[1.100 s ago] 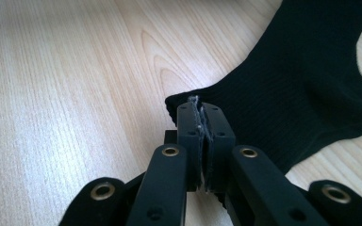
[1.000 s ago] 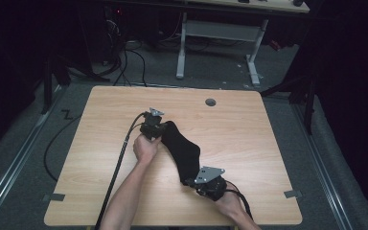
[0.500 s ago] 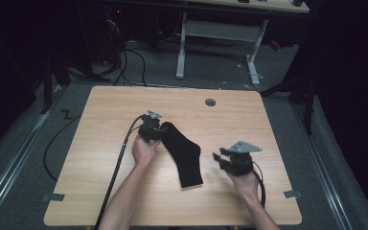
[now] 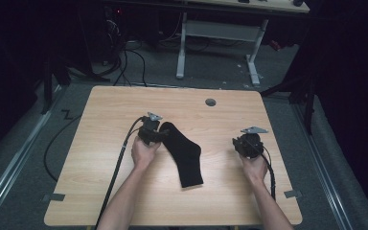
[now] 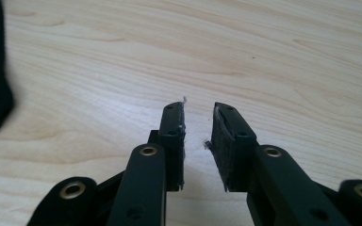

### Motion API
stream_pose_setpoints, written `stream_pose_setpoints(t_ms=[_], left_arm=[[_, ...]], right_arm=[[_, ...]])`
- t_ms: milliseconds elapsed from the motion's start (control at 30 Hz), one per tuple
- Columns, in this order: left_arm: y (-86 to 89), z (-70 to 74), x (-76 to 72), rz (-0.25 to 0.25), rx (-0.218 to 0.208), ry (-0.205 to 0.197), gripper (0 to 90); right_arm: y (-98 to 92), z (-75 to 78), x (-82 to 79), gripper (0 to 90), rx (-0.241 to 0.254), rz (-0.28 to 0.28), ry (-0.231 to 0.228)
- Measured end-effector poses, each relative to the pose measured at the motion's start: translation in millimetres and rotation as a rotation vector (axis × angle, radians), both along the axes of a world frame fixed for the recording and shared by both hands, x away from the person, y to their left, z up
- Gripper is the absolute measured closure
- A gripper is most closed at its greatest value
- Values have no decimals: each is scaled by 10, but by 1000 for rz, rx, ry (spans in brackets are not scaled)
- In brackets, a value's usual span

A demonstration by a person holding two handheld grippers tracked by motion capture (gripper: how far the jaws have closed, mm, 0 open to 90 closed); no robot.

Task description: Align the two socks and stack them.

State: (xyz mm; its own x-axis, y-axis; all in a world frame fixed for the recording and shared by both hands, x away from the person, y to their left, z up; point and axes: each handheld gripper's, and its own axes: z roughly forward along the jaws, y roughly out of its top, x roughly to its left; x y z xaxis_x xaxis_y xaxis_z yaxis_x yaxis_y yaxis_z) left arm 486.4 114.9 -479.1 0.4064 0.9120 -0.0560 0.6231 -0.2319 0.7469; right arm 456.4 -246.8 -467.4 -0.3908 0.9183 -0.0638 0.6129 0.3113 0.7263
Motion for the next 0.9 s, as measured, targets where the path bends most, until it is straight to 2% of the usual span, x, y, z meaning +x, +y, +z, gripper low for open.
stream_pose_setpoints(t_ms=[33,67,100,233,267,367,400,433,467,500,600,633,667,800,867,900], left_arm=[[13,-1,-23,4,-15,2,470],[13,-1,-23,4,-15,2,468],[17,-2,-37,3,-14,3,467],[28,15,-138,-14,-11,5,451],[28,15,-138,-14,-11,5,445],[-16,31,-266,-45,-15,3,429],[-16,31,-266,-45,-15,3,422],[-48,24,-337,-63,-10,3,416],[-48,24,-337,-63,-10,3,410],[-65,17,-370,-69,-8,2,407],[-132,31,-434,-97,-27,-11,404],[-210,93,-432,-141,-44,-22,409],[-210,93,-432,-141,-44,-22,410],[-435,254,-348,-202,-65,-47,411],[-530,293,-291,-210,-63,-51,407],[-586,294,-245,-209,-69,-39,403]], right_arm=[[37,-10,-69,736,10,33,-5],[37,-10,-69,736,10,33,-5],[98,-37,-158,726,13,77,-5],[252,-91,-364,707,45,168,-3],[252,-91,-364,707,45,168,-3],[455,-138,-551,681,72,267,2],[455,-138,-551,681,72,267,2],[568,-163,-619,665,76,309,8],[568,-163,-619,665,76,309,8],[668,-191,-660,646,81,346,18],[756,-223,-689,638,85,370,25],[824,-252,-723,640,77,391,27],[824,-252,-723,640,77,391,27],[897,-309,-778,648,79,423,31],[922,-328,-801,647,72,430,35],[939,-332,-815,644,69,437,37]])
